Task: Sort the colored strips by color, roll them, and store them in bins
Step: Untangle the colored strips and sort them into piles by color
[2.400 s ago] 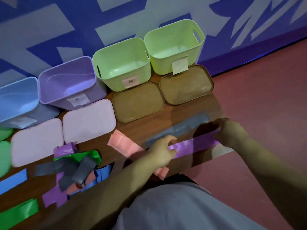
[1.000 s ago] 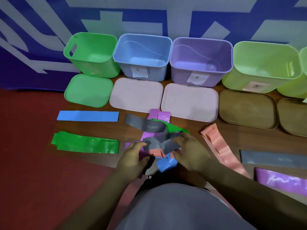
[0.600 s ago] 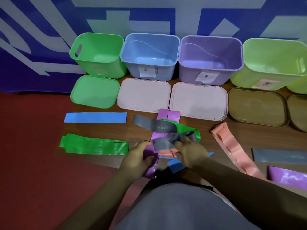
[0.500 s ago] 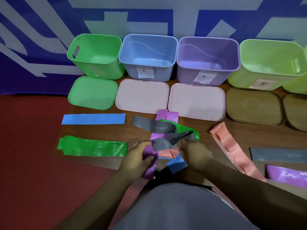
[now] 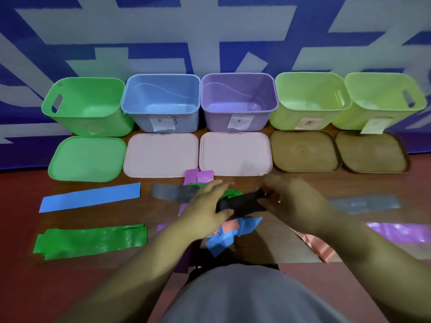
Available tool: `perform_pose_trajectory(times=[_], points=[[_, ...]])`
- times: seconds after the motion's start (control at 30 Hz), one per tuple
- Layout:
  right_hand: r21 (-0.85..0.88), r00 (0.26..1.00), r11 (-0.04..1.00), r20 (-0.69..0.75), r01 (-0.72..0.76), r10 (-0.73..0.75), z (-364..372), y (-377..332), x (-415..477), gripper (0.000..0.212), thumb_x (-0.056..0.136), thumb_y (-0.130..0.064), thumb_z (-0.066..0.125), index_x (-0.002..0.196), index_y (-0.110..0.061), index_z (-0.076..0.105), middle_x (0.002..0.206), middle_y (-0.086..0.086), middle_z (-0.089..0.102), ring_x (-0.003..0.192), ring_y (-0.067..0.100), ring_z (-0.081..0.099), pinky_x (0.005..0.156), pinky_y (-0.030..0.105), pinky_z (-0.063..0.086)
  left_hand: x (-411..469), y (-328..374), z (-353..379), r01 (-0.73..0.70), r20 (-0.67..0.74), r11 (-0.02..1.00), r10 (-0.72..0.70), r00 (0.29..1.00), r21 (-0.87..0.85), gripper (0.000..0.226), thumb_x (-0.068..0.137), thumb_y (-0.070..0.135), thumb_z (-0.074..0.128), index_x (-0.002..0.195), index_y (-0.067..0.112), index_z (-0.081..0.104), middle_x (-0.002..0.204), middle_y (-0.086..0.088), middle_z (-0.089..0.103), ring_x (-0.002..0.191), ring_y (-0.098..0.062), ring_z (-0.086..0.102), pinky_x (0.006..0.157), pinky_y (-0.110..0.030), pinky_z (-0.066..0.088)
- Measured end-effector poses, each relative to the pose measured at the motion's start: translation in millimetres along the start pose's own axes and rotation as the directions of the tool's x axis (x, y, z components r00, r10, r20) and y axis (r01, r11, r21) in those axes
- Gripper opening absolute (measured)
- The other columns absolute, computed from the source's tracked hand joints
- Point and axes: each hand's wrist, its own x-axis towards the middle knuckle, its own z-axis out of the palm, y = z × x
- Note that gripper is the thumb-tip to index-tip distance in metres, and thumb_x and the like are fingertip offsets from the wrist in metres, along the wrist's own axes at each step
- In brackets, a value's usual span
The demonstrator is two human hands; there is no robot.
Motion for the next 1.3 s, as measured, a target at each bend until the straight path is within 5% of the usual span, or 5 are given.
perform_pose_trajectory(times=[0.1, 0.23, 0.53, 0.77, 1.3], points=[[0.113, 0.999, 0.993, -0.035, -0.032, 0.037, -16.3, 9.0, -9.2, 0.02, 0.085, -0.011, 0.069, 0.098, -0.024, 0.064, 0.085, -0.011, 0.068, 0.077, 0.008, 0.065, 0.065, 0.03, 0.052, 11.4, 7.5, 11.7, -0.04, 0.046, 0.999, 0.04, 0.998, -0.004, 0.032, 0.088, 0.024, 0.07, 0.12, 0.027, 0.065, 0.13, 0.007, 0.056, 0.123, -0.012, 0.05, 0.102, -0.02, 0.036], [0.21, 0.982, 0.972, -0.131, -0.103, 0.133, -35.6, 35.0, -24.6, 0.027, 0.085, -0.006, 0.069, 0.101, -0.028, 0.066, 0.089, -0.013, 0.07, 0.082, 0.007, 0.066, 0.07, 0.026, 0.053, 12.7, 16.0, 26.1, 0.098, 0.106, 0.982, -0.082, 0.991, -0.163, 0.014, 0.086, 0.021, 0.064, 0.08, 0.027, 0.053, 0.071, 0.005, 0.055, 0.066, -0.013, 0.054, 0.058, -0.033, 0.045], [0.393, 0.892, 0.872, -0.219, -0.291, 0.396, -54.0, 116.1, -51.1, 0.027, 0.088, -0.005, 0.067, 0.094, -0.03, 0.065, 0.087, -0.011, 0.069, 0.078, -0.003, 0.064, 0.066, 0.011, 0.051, 19.3, 36.5, 48.1, 0.234, 0.176, 0.916, -0.185, 0.967, -0.326, 0.032, 0.08, -0.004, 0.067, 0.091, 0.024, 0.057, 0.077, -0.001, 0.062, 0.071, -0.013, 0.059, 0.061, -0.028, 0.049], [0.515, 0.761, 0.731, -0.211, -0.447, 0.613, -58.1, 204.5, -75.5, 0.029, 0.088, -0.006, 0.065, 0.089, -0.035, 0.065, 0.082, -0.006, 0.072, 0.08, 0.02, 0.071, 0.077, 0.048, 0.06, 42.1, 65.5, 66.2, 0.271, 0.133, 0.911, -0.24, 0.962, -0.312, 0.029, 0.086, -0.005, 0.064, 0.091, 0.022, 0.055, 0.08, -0.001, 0.055, 0.071, -0.016, 0.051, 0.057, -0.021, 0.042], [0.073, 0.671, 0.714, -0.287, -0.696, 0.683, -94.7, 331.9, -145.8, 0.027, 0.08, -0.003, 0.061, 0.105, -0.01, 0.069, 0.098, 0.018, 0.072, 0.09, 0.039, 0.065, 0.075, 0.035, 0.049, 134.6, 170.2, 180.7, 0.295, 0.131, 0.93, -0.272, 0.953, -0.22, 0.031, 0.09, -0.001, 0.057, 0.085, 0.03, 0.062, 0.065, 0.006, 0.058, 0.055, -0.013, 0.051, 0.056, -0.025, 0.041]])
